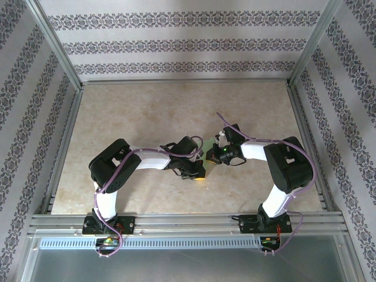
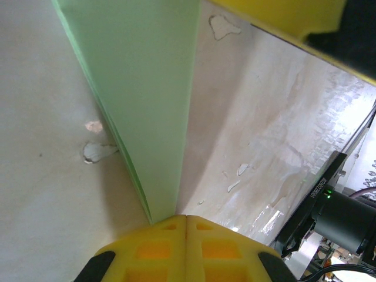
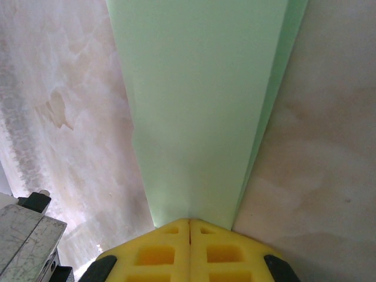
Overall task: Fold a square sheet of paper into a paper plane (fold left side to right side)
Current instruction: Fold the wing for the fifth time at the center of the table.
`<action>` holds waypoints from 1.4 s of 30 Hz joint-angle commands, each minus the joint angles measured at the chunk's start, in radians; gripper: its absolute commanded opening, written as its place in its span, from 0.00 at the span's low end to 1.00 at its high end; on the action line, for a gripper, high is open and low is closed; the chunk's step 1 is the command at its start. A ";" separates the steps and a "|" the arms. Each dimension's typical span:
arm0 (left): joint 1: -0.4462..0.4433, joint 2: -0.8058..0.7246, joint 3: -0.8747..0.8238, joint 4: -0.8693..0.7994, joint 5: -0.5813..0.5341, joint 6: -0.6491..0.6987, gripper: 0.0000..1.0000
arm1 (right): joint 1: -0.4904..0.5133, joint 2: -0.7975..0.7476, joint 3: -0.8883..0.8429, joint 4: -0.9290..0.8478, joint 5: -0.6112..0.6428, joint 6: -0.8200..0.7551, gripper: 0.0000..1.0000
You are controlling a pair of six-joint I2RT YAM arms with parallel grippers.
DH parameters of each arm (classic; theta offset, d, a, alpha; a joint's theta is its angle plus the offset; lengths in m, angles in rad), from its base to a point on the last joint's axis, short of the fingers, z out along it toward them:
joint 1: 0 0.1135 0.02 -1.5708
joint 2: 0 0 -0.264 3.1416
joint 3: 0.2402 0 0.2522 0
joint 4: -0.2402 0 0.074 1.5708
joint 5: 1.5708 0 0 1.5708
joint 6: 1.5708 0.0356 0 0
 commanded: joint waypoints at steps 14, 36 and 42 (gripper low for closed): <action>-0.056 -0.022 -0.076 -0.023 0.001 -0.021 0.03 | 0.021 0.061 -0.028 -0.119 0.134 -0.022 0.00; 0.031 -0.028 0.104 -0.145 -0.036 0.137 0.03 | 0.033 0.028 -0.035 -0.086 0.128 0.025 0.00; 0.031 0.029 0.130 -0.145 -0.053 0.146 0.03 | 0.038 0.031 -0.033 -0.080 0.127 0.030 0.00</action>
